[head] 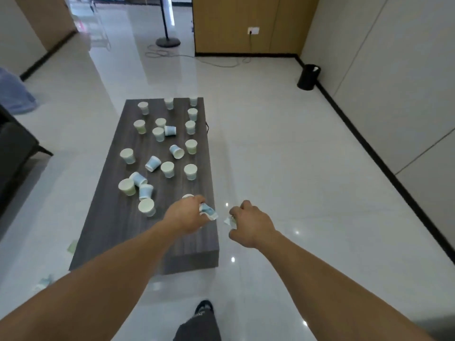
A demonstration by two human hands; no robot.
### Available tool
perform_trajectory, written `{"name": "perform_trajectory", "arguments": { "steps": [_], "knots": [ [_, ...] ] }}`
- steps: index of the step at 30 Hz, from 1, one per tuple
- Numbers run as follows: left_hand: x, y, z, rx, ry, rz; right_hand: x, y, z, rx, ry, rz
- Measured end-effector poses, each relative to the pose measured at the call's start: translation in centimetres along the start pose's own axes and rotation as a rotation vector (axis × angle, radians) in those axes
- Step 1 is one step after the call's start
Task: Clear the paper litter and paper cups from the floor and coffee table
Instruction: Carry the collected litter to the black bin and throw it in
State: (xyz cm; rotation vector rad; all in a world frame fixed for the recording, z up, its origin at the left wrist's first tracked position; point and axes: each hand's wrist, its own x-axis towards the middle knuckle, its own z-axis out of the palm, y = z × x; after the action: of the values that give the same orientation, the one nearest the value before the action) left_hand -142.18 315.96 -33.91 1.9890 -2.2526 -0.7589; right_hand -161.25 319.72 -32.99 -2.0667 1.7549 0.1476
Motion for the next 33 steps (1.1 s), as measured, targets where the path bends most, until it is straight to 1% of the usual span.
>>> {"name": "perform_trajectory", "arguments": {
  "steps": [4, 8, 13, 16, 18, 23, 26, 33],
  "knots": [
    [6.6, 5.2, 2.0, -0.001, -0.058, 0.08, 2.3, 7.6, -2.5, 0.033, -0.013, 0.097],
    [15.4, 10.7, 3.1, -0.015, -0.088, 0.157, 6.6, 15.0, -6.2, 0.026, -0.007, 0.211],
    [25.9, 18.3, 0.9, -0.055, -0.085, 0.273, 11.9, 22.5, -12.7, -0.015, 0.021, 0.324],
    [31.0, 22.0, -0.4, -0.081, -0.071, 0.309, 15.0, 26.1, -15.8, -0.003, 0.06, 0.367],
    [33.7, 24.0, -1.2, -0.052, -0.095, 0.326, 16.8, 28.1, -17.2, 0.011, 0.046, 0.378],
    [42.1, 28.3, -2.5, -0.022, -0.095, 0.336, 22.8, 33.7, -20.1, 0.036, 0.004, 0.402],
    [47.8, 30.9, -3.4, -0.009, -0.094, 0.329, 27.9, 37.6, -22.1, 0.039, 0.002, 0.376],
    [61.1, 36.7, -6.8, 0.013, -0.062, 0.226, 39.5, 47.7, -29.7, 0.066, 0.05, 0.334]
  ]
}}
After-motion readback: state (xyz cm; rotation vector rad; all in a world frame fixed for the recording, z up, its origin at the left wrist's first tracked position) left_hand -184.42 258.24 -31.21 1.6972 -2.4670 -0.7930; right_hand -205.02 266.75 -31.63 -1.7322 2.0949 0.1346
